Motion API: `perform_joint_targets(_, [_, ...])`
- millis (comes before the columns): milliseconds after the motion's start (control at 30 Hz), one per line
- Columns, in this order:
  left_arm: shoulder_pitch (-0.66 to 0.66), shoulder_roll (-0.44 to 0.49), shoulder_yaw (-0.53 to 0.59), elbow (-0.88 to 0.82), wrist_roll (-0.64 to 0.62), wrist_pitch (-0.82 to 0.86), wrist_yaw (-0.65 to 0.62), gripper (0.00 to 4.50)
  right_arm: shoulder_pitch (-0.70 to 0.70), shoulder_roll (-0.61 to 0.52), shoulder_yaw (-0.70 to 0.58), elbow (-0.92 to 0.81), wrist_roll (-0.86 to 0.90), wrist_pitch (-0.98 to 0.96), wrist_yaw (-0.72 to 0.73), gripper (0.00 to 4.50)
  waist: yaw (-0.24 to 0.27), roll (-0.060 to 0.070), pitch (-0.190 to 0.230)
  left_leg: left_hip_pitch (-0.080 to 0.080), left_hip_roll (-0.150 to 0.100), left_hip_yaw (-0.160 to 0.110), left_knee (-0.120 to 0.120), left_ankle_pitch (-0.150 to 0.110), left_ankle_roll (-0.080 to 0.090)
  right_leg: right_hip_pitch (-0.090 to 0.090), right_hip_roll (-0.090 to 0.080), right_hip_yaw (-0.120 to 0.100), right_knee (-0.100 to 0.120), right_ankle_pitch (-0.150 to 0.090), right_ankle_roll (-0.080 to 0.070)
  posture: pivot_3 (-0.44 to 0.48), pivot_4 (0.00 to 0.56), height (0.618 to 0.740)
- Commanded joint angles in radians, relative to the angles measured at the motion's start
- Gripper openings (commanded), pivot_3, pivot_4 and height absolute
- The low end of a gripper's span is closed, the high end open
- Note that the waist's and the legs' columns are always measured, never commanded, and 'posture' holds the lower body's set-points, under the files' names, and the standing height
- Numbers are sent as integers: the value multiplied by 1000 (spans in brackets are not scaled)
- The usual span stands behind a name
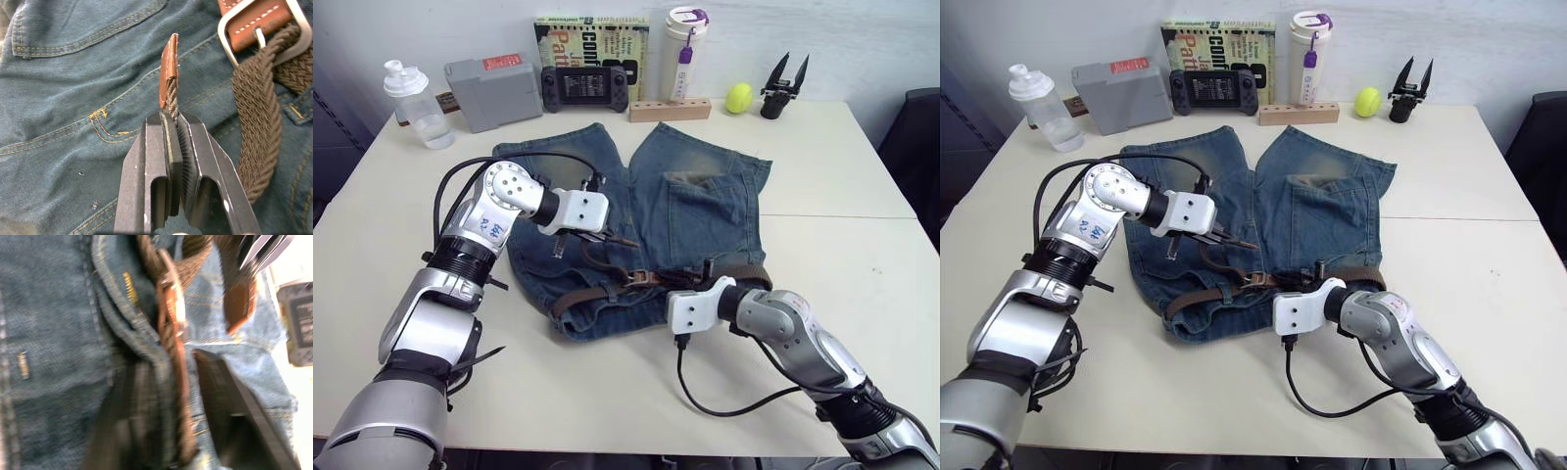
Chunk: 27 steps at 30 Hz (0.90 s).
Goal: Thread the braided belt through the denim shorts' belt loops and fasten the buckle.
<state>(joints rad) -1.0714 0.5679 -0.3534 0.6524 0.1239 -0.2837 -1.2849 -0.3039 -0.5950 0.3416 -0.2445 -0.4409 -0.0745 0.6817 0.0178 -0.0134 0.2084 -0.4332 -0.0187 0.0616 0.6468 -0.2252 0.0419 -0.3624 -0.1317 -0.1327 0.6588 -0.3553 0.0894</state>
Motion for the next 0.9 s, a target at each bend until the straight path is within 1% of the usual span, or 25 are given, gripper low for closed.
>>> perform_joint_targets(33, [5,19,8,-73,-27,-9,-64,0,-1,32,-62,-40,23,51,-41,16,0,0,0,0,0,0,0,0,0,0,0,0,0,0,0,0,150,697])
perform_joint_targets(200, [12,19,14,-85,-26,-7,-90,0,14,75,-90,-59,35,97,-75,16,0,0,0,0,0,0,0,0,0,0,0,0,0,0,0,0,150,697])
perform_joint_targets(300, [11,17,15,-84,-24,-6,-94,0,17,73,-91,-68,22,106,-85,16,0,0,0,-1,0,0,1,0,0,0,0,0,0,0,0,0,150,697])
perform_joint_targets(633, [-16,-24,5,-45,6,-26,-44,0,6,109,-73,-109,35,145,-79,16,0,0,0,-2,0,0,1,0,0,-1,0,0,1,0,0,0,150,697])
perform_joint_targets(733, [-22,-39,2,-49,5,-29,-43,0,3,114,-67,-113,35,162,-72,16,0,0,0,-5,0,0,2,0,0,-4,0,0,2,0,0,0,150,697])
perform_joint_targets(900, [-21,-64,-9,-64,0,-33,-59,0,-13,124,-64,-111,35,190,-68,16,0,0,0,-5,0,0,2,0,0,-5,0,0,2,0,0,0,150,697])
